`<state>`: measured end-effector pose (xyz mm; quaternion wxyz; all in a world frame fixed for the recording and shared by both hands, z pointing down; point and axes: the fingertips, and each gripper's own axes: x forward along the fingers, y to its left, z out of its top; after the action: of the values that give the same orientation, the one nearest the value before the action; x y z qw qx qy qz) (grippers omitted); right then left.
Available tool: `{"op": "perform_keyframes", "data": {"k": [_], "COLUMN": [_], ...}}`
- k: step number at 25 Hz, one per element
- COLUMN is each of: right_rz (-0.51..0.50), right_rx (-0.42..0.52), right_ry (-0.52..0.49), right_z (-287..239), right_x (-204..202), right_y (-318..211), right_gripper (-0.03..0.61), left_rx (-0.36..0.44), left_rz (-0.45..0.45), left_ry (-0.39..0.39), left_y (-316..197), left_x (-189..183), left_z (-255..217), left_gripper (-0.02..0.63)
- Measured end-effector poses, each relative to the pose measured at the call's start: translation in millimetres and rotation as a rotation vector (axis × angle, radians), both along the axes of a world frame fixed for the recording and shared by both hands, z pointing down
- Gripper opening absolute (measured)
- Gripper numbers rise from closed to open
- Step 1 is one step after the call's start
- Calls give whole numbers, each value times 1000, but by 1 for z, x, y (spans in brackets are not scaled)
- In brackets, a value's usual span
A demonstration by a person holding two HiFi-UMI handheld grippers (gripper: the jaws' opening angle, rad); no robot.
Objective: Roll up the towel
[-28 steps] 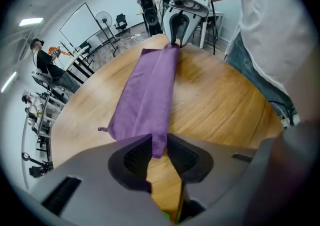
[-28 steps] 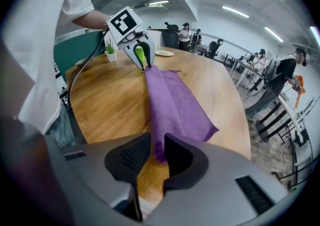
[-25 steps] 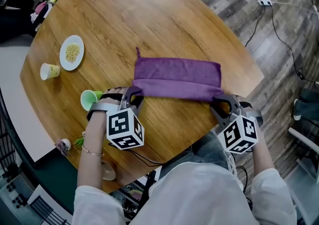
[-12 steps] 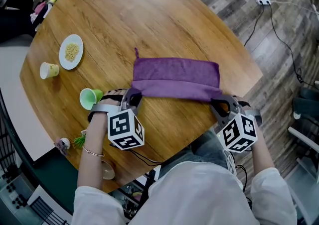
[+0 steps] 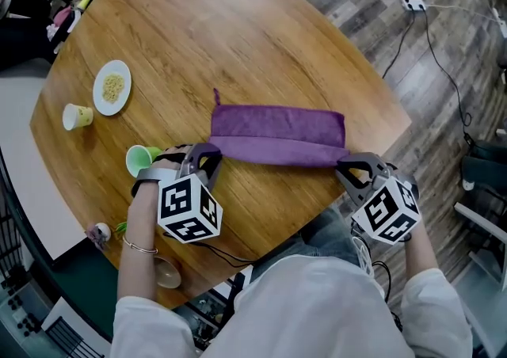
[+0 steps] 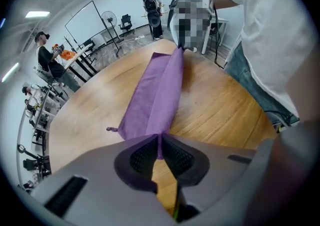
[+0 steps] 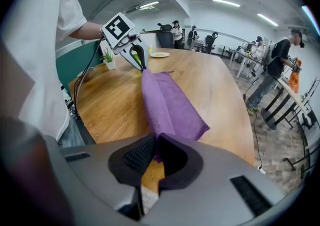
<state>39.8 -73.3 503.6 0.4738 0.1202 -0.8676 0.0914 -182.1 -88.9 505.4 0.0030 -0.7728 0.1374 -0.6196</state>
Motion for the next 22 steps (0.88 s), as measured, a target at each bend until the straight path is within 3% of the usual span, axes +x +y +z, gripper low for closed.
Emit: {"op": "perform_keyframes", "data": {"k": [13,22], "right_rz": [77,119], "right_rx": [-24,-21], "right_ry": [-53,-64], "right_z": [-3,5], "right_x": [8,8], "right_y": [-51,-78], "right_gripper": [26,26], "left_rx": [82,84], "left_rz": [-70,-129], "left_ry": [39,37], "left_y": [-57,-73], "left_x": [6,1], "left_z": [-8,9], "left_gripper": [29,29]}}
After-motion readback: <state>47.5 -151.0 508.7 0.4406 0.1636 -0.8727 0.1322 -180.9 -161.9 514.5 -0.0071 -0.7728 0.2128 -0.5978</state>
